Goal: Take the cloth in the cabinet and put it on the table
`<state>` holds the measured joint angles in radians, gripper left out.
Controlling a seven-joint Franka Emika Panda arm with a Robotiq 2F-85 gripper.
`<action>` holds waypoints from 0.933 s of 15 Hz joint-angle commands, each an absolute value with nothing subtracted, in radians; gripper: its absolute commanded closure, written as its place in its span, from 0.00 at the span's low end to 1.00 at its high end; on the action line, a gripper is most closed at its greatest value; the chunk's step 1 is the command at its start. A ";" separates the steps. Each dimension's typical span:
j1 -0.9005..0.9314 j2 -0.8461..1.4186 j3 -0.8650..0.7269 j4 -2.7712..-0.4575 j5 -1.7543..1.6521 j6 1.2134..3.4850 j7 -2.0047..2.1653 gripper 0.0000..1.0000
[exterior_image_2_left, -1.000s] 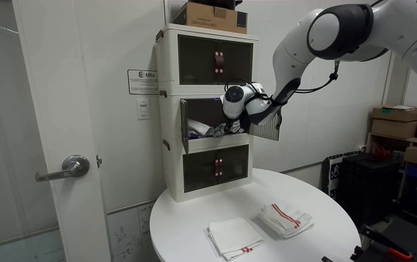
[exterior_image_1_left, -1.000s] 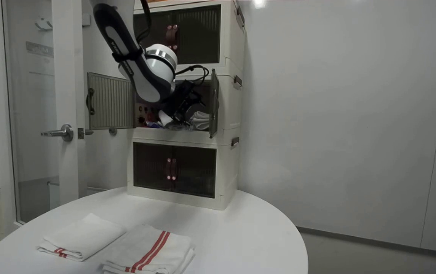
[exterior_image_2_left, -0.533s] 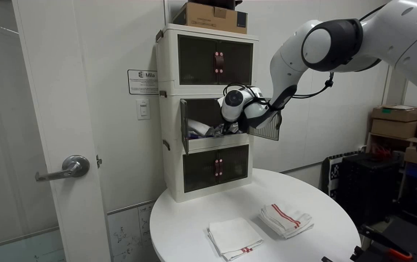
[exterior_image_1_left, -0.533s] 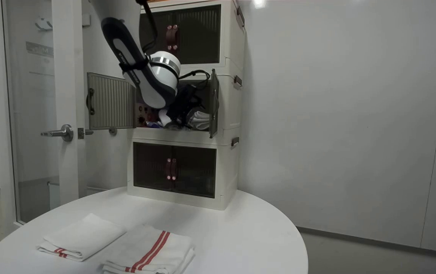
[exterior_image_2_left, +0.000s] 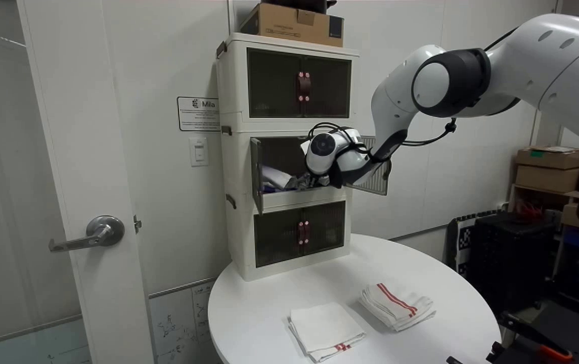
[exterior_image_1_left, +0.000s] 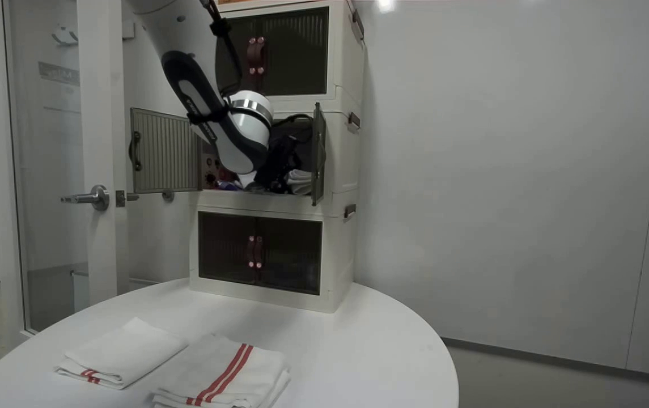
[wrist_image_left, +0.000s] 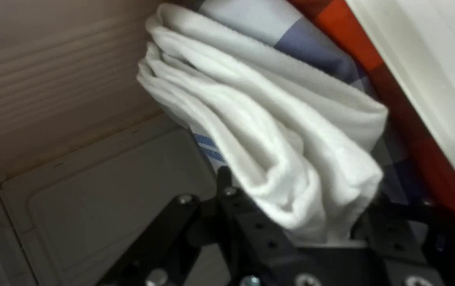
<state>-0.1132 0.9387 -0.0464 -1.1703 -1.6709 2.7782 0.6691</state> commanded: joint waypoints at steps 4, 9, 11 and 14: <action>-0.119 0.958 -0.042 -1.114 -1.658 2.775 0.680 0.92; -0.179 0.871 0.022 -1.220 -1.534 2.866 0.717 0.91; -0.204 0.838 0.047 -1.270 -1.468 2.873 0.714 0.91; -0.238 0.799 0.084 -1.345 -1.368 2.851 0.722 0.91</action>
<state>-0.1986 0.8714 0.0427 -1.2325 -1.4518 2.8482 0.7060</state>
